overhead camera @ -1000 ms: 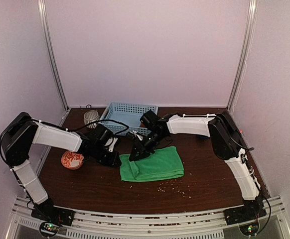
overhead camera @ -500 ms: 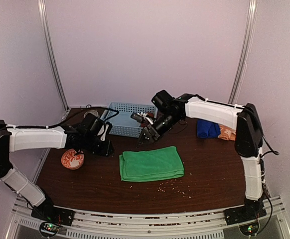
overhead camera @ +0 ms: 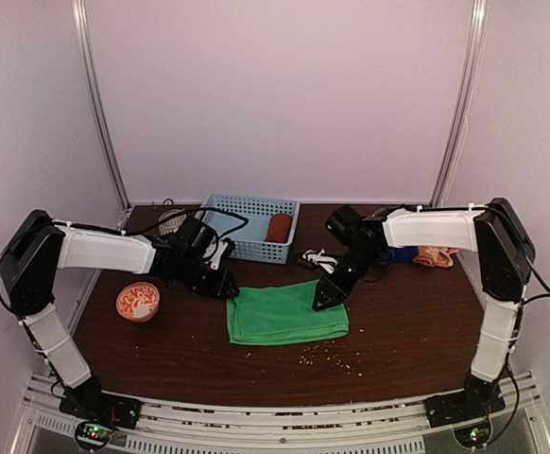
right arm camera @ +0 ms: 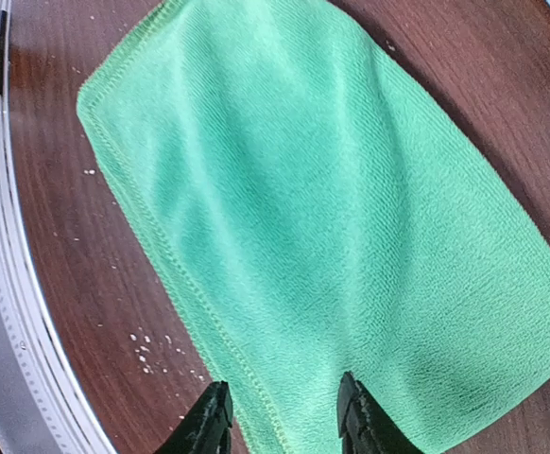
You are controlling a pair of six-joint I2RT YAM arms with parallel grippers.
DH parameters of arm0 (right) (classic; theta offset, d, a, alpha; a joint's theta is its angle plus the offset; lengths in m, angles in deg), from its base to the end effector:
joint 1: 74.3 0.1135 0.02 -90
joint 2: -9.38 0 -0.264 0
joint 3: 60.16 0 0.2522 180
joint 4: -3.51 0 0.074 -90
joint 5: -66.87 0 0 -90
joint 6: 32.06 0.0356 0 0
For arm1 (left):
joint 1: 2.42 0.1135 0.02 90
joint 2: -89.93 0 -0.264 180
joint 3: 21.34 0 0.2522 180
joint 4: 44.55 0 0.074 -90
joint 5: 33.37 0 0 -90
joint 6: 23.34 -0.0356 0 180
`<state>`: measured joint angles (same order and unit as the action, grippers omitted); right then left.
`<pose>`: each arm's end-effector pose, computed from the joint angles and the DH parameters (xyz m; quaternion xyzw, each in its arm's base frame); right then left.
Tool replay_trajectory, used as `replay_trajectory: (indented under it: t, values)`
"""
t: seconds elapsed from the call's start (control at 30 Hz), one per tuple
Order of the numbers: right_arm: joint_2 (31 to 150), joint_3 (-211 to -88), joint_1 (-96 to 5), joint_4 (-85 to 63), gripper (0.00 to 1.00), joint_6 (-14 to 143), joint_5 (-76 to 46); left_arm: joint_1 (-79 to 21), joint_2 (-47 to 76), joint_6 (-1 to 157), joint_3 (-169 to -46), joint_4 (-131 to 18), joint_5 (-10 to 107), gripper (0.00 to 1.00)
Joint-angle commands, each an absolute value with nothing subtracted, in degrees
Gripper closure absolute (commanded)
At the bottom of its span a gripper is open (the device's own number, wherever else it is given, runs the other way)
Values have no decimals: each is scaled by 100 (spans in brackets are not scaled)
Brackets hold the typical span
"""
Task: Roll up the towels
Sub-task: Smooth out the towel at the center of the board.
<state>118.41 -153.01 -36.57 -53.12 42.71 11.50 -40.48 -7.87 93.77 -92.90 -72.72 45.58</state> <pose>0.2872 0.2478 0.1941 -0.4607 0.8251 0.3165 0.0825 0.2678 -0.2183 0.1750 0.1197 0.9406 -0.2411 0.2069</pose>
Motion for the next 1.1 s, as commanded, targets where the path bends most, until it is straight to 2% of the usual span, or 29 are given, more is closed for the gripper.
replay_trajectory:
  t: [0.0,0.17,0.33,0.4,0.53,0.87,1.0,1.03,1.07]
  values:
    - [11769,-15045,-3655,-4681,61,4058,541,-3999,-889,9720,-9291,-6743,4386,64]
    - [11920,-14933,-3660,-4585,62,4034,587,-3988,-1199,9802,-9338,-6632,4104,66]
    - [12063,-14974,-3660,-4620,62,4012,673,-3993,-1520,9923,-9479,-6726,4210,73]
    - [12062,-14962,-3657,-4624,62,4014,685,-3986,-1487,9954,-9491,-6740,4293,79]
    - [12029,-14850,-3660,-4495,62,4076,543,-3992,-1333,9979,-9502,-6885,4516,100]
    - [11453,-14291,-3637,-4680,60,4069,799,-3991,-320,10054,-8990,-7765,4727,100]
    - [11273,-14564,-3639,-5187,59,3933,1061,-3986,-63,10007,-8977,-8125,4631,100]
    - [11259,-14678,-3652,-5243,58,3931,1038,-3991,-38,9997,-9048,-8179,4600,98]
    - [11261,-14785,-3685,-5270,58,3931,1036,-3989,-34,10001,-9123,-8208,4593,89]
